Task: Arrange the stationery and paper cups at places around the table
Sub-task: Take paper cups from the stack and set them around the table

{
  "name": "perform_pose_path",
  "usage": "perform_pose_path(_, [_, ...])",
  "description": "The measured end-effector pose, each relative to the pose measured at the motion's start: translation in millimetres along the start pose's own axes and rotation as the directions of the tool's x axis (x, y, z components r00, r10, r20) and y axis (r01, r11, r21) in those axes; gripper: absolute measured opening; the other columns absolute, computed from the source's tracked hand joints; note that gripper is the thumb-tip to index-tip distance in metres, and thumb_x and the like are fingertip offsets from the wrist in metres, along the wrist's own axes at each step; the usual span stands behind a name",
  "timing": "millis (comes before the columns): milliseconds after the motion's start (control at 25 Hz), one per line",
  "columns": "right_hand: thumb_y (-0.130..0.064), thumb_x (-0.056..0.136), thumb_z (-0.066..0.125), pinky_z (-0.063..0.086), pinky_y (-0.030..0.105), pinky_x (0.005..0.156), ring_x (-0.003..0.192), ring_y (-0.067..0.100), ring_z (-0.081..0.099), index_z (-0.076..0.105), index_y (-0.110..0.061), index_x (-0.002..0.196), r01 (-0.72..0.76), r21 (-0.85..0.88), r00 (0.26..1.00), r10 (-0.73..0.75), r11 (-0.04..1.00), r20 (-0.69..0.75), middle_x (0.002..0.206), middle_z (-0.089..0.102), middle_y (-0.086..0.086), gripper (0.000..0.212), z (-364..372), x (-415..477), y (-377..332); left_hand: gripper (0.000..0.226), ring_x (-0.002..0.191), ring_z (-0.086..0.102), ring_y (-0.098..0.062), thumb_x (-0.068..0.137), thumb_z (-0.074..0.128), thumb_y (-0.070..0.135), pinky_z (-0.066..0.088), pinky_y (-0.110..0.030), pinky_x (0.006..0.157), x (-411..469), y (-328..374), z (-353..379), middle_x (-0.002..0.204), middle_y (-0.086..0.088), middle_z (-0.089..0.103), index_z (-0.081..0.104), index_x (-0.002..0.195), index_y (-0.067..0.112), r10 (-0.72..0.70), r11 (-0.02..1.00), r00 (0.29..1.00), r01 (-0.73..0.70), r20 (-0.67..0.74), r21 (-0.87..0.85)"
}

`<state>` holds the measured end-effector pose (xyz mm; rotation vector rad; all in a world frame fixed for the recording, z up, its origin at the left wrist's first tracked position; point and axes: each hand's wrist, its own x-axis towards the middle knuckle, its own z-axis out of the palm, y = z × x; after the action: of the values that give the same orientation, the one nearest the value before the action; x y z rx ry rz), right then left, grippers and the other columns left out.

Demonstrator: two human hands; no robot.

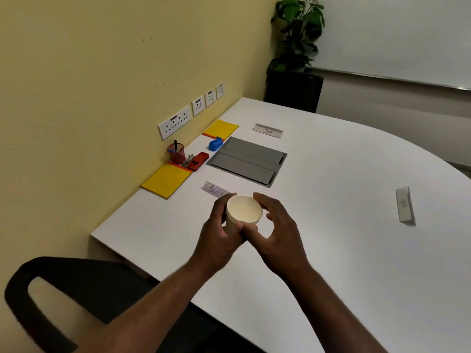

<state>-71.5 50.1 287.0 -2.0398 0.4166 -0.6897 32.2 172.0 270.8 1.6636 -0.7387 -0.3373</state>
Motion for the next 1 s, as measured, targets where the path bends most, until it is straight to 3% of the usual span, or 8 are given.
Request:
perform_pose_path(120, [-0.071, 0.074, 0.072, 0.051, 0.028, 0.099, 0.125, -0.002, 0.053, 0.052, -0.035, 0.139, -0.014, -0.030, 0.999, 0.016, 0.999, 0.042, 0.135, 0.055, -0.025, 0.077, -40.0, 25.5, 37.6, 0.082, 0.128, 0.057, -0.005, 0.074, 0.086, 0.045, 0.054, -0.022, 0.099, 15.4, -3.6, 58.9, 0.136, 0.019, 0.060, 0.045, 0.145, 0.033, -0.037, 0.999, 0.999, 0.038, -0.029, 0.011])
perform_pose_path(360, [-0.076, 0.069, 0.072, 0.050, 0.023, 0.096, 0.121, -0.005, 0.053, 0.052, -0.040, 0.137, -0.016, -0.028, 0.985, 0.020, 0.999, 0.172, 0.131, 0.055, -0.028, 0.080, -89.2, 55.4, 76.7, 0.083, 0.126, 0.057, 0.002, 0.076, 0.089, 0.028, 0.055, -0.022, 0.097, 31.7, -6.0, 127.5, 0.134, 0.026, 0.059, 0.045, 0.146, 0.033, -0.070, 0.997, 0.988, 0.071, -0.135, 0.004])
perform_pose_path(600, [-0.063, 0.073, 0.079, 0.051, 0.032, 0.101, 0.125, -0.001, 0.054, 0.052, -0.037, 0.139, -0.032, 0.015, 0.976, 0.028, 0.999, 0.214, 0.136, 0.056, -0.024, 0.076, -110.9, 69.6, 101.7, 0.082, 0.123, 0.049, 0.020, 0.075, 0.086, 0.042, 0.045, -0.003, 0.089, 47.6, -3.5, 153.1, 0.128, 0.049, 0.050, 0.039, 0.141, 0.045, -0.085, 0.996, 0.985, 0.088, -0.148, 0.016])
perform_pose_path(800, [-0.061, 0.076, 0.079, 0.050, 0.033, 0.103, 0.125, -0.001, 0.054, 0.050, -0.037, 0.141, -0.036, -0.048, 0.970, 0.047, 0.998, 0.237, 0.139, 0.056, -0.022, 0.076, -111.8, 84.7, 118.9, 0.086, 0.122, 0.052, 0.015, 0.074, 0.089, 0.026, 0.046, -0.005, 0.090, 62.6, -27.8, 165.9, 0.133, 0.030, 0.054, 0.041, 0.144, 0.039, -0.109, 0.994, 0.982, 0.109, -0.152, -0.009])
perform_pose_path(1000, [-0.065, 0.073, 0.080, 0.052, 0.031, 0.101, 0.123, -0.001, 0.055, 0.050, -0.038, 0.140, -0.022, -0.040, 0.972, 0.031, 0.999, 0.233, 0.136, 0.058, -0.022, 0.078, -103.9, 112.1, 125.9, 0.081, 0.127, 0.051, 0.011, 0.073, 0.083, 0.045, 0.046, -0.007, 0.095, 87.5, -38.7, 157.3, 0.138, 0.027, 0.053, 0.042, 0.142, 0.040, -0.108, 0.994, 0.986, 0.107, -0.124, -0.012])
